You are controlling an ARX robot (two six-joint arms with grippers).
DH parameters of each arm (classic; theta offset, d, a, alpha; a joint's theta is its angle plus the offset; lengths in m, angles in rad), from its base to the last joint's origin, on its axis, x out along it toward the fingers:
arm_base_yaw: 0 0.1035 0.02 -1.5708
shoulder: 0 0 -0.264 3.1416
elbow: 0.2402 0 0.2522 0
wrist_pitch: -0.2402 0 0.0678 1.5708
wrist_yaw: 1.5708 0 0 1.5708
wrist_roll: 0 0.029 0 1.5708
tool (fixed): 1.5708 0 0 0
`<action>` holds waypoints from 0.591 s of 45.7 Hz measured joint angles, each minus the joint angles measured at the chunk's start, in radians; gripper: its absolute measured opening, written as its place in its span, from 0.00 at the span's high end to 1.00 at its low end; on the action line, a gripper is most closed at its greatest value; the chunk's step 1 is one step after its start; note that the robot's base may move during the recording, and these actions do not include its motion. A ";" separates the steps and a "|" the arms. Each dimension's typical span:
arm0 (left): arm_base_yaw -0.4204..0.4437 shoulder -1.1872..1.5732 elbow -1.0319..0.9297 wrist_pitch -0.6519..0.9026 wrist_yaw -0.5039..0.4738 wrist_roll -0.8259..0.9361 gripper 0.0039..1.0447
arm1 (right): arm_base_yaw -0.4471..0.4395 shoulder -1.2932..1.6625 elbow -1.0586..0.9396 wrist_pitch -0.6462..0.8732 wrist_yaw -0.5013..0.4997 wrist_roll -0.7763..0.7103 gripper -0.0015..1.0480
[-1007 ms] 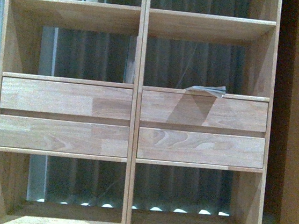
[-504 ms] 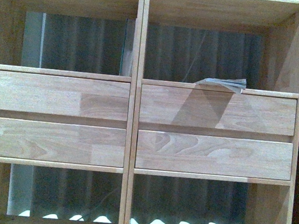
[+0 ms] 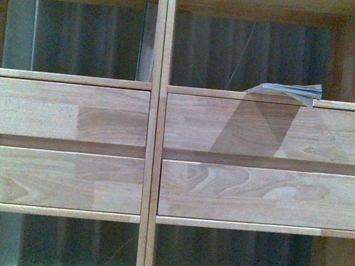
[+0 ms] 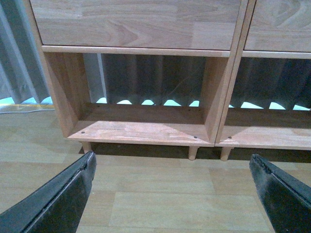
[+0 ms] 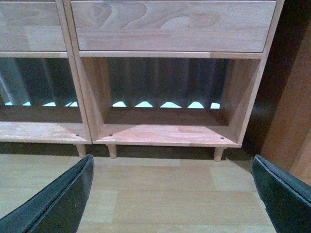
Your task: Organize books on shelf
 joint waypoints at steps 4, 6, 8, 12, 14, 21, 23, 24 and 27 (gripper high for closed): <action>0.000 0.000 0.000 0.000 0.000 0.000 0.07 | 0.000 0.000 0.000 0.000 0.000 0.000 0.07; 0.000 0.000 0.000 0.000 0.000 0.000 0.07 | 0.000 0.000 0.000 0.000 0.000 0.000 0.07; 0.000 0.000 0.000 0.000 0.000 0.000 0.07 | 0.000 0.000 0.000 0.000 0.000 0.000 0.07; 0.000 0.000 0.000 0.000 0.000 0.000 0.07 | 0.000 0.000 0.000 0.000 0.000 0.000 0.07; 0.000 0.000 0.000 0.000 0.000 0.000 0.07 | 0.000 0.000 0.000 0.000 0.000 0.000 0.07; 0.000 0.000 0.000 0.000 0.000 0.000 0.07 | 0.000 0.000 0.000 0.000 0.000 0.000 0.07; 0.000 0.000 0.000 0.000 0.000 0.000 0.07 | 0.000 0.000 0.000 0.000 0.000 0.000 0.07; 0.000 0.000 0.000 0.000 0.000 0.000 0.07 | 0.000 0.000 0.000 0.000 0.000 0.000 0.07; 0.000 0.000 0.000 0.000 0.000 0.000 0.07 | 0.000 0.000 0.000 0.000 0.000 0.000 0.07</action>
